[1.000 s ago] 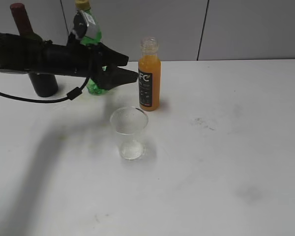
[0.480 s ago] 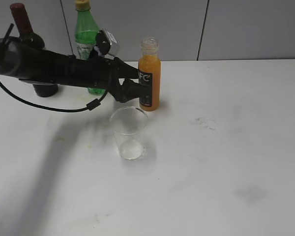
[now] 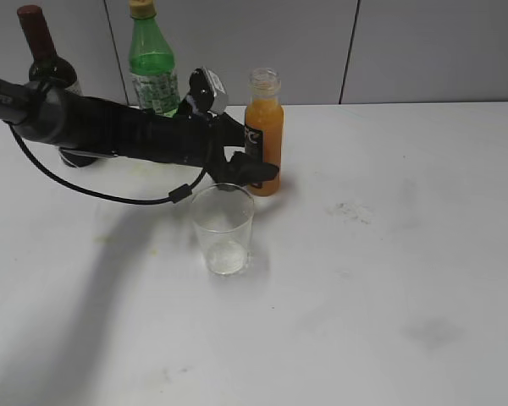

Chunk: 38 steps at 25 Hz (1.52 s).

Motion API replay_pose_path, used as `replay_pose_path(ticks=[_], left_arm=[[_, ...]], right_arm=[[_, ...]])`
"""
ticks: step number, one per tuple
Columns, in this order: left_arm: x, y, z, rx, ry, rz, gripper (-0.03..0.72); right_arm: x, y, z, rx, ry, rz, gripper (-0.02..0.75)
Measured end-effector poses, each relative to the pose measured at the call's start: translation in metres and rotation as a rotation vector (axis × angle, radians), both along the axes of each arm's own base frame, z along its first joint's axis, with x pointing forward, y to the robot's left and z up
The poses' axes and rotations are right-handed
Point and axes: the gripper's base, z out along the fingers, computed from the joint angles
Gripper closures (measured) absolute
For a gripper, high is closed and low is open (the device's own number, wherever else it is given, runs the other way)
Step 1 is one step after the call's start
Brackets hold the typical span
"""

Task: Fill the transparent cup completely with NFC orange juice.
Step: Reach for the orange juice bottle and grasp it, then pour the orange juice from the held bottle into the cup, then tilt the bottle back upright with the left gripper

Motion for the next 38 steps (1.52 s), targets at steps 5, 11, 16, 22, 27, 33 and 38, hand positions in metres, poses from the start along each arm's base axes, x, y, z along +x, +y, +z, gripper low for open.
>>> replay_pose_path(ticks=[5,11,16,22,27,33,38], left_arm=[[0.003,-0.01,-0.011,0.007,-0.003,-0.012,0.035],[0.002,-0.013,-0.018,0.016,0.002,-0.014,0.063],[0.002,-0.016,-0.02,0.035,-0.002,-0.005,0.152],[0.004,-0.016,-0.02,0.042,-0.005,0.008,0.207],[0.007,-0.012,-0.02,0.039,0.015,0.031,0.207],[0.022,0.013,0.009,0.037,0.026,0.142,0.207],[0.024,0.026,0.06,0.014,0.009,0.165,0.207]], right_arm=[[0.0,0.0,0.0,0.0,0.0,0.0,0.231],[0.0,0.0,0.0,0.0,0.0,0.0,0.231],[0.0,0.0,0.0,0.0,0.0,0.0,0.231],[0.0,0.0,0.0,0.0,-0.001,0.0,0.231],[0.0,0.0,0.0,0.0,-0.001,0.0,0.231],[0.0,0.0,0.0,0.0,-0.001,0.0,0.231],[0.0,0.0,0.0,0.0,-0.001,0.0,0.231]])
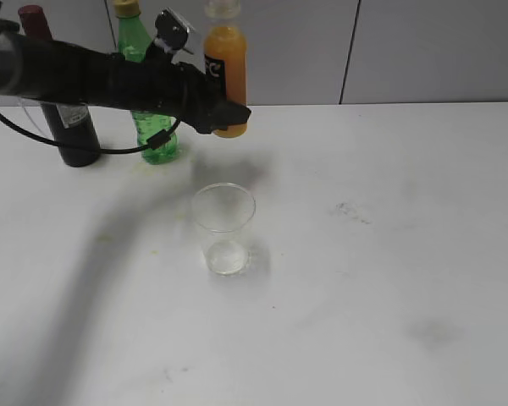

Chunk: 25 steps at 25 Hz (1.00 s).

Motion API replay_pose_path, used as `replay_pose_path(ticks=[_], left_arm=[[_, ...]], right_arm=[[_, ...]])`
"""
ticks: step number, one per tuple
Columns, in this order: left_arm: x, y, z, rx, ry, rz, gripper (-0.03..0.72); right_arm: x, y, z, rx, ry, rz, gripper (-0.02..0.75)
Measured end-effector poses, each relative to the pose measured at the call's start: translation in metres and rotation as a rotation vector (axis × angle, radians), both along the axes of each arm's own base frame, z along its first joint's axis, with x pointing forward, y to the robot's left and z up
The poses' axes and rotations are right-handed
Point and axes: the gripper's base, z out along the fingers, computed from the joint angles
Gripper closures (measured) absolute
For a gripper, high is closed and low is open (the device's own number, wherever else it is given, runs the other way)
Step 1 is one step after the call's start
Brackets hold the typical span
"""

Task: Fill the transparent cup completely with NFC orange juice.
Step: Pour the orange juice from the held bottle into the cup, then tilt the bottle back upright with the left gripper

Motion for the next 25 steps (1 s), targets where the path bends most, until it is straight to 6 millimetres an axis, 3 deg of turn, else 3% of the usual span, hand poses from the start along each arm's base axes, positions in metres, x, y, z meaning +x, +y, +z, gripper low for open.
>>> replay_pose_path(ticks=[6,15,25], left_arm=[[-0.016,0.006,0.032,0.066,0.026,-0.068,0.207],[-0.063,0.028,0.073,0.097,0.014,-0.033,0.207],[-0.132,0.07,0.086,0.217,-0.012,0.167,0.207]], right_arm=[[0.0,0.0,0.0,0.0,-0.001,0.0,0.231],[0.0,0.0,0.0,0.0,-0.001,0.0,0.232],[0.0,0.0,0.0,-0.001,-0.001,-0.001,0.232]])
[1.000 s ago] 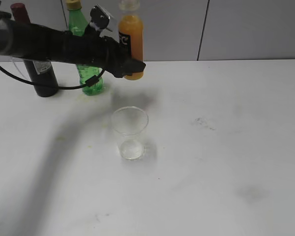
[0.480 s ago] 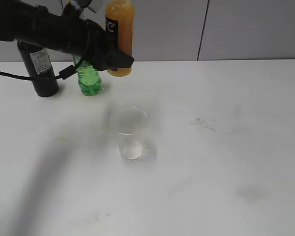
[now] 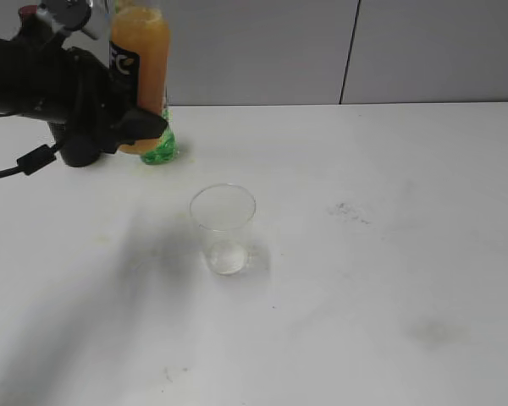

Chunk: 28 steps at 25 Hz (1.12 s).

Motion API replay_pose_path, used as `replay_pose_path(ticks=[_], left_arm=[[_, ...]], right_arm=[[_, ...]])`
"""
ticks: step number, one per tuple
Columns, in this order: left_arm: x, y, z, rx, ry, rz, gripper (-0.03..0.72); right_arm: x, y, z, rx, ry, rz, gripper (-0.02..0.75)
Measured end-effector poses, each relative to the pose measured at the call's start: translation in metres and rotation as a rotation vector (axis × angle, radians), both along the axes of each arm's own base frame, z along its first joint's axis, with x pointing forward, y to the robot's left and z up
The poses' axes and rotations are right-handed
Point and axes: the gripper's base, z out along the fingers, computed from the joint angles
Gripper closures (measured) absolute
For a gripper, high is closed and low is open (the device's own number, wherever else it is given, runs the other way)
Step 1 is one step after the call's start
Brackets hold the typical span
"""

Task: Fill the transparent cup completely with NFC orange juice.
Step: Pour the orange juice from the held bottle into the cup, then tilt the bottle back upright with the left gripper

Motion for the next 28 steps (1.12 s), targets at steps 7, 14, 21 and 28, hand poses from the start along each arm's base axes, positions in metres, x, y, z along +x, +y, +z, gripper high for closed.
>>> replay_pose_path(ticks=[7,14,21,28], left_arm=[[-0.029,0.029,-0.011,0.104,-0.023,0.205,0.207],[-0.046,0.035,-0.01,0.188,-0.098,0.32,0.207],[-0.057,0.011,-0.001,0.246,-0.203,0.349,0.207],[-0.063,0.016,-0.004,0.541,-0.277,0.383,0.207]], right_arm=[[0.0,0.0,0.0,0.0,0.0,0.0,0.232],[0.0,0.0,0.0,0.0,0.0,0.0,0.232],[0.0,0.0,0.0,0.0,0.0,0.0,0.232],[0.0,0.0,0.0,0.0,0.0,0.0,0.232]])
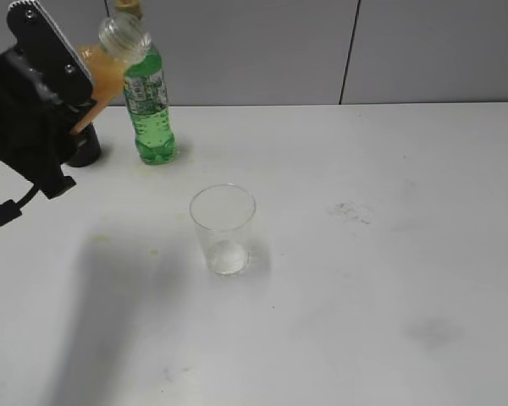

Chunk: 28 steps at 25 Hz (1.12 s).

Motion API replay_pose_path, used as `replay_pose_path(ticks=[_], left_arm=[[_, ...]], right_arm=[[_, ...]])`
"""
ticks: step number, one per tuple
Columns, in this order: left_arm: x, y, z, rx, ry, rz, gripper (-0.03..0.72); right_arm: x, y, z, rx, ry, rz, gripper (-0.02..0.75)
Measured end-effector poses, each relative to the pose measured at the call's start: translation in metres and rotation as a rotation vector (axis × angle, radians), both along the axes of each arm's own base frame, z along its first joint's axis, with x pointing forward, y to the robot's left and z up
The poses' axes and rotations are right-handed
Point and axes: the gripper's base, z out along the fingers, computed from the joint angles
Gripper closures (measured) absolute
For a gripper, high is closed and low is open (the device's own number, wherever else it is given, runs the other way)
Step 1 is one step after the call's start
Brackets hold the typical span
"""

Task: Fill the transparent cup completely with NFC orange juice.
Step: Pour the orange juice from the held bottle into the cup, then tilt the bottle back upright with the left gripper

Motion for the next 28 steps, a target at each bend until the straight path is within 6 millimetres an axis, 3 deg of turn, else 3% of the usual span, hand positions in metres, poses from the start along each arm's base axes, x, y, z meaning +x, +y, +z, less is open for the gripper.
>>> replay_pose_path(ticks=[10,16,28], left_arm=[[0.003,0.013,-0.007,0.236,0.015,0.062,0.207],[0.002,0.011,-0.009,0.263,0.021,0.052,0.207],[-0.001,-0.023,-0.048,0.339,0.118,-0.064,0.207]], right_arm=[[0.0,0.0,0.0,0.0,0.0,0.0,0.232],[0.0,0.0,0.0,0.0,0.0,0.0,0.232],[0.0,0.0,0.0,0.0,0.0,0.0,0.232]])
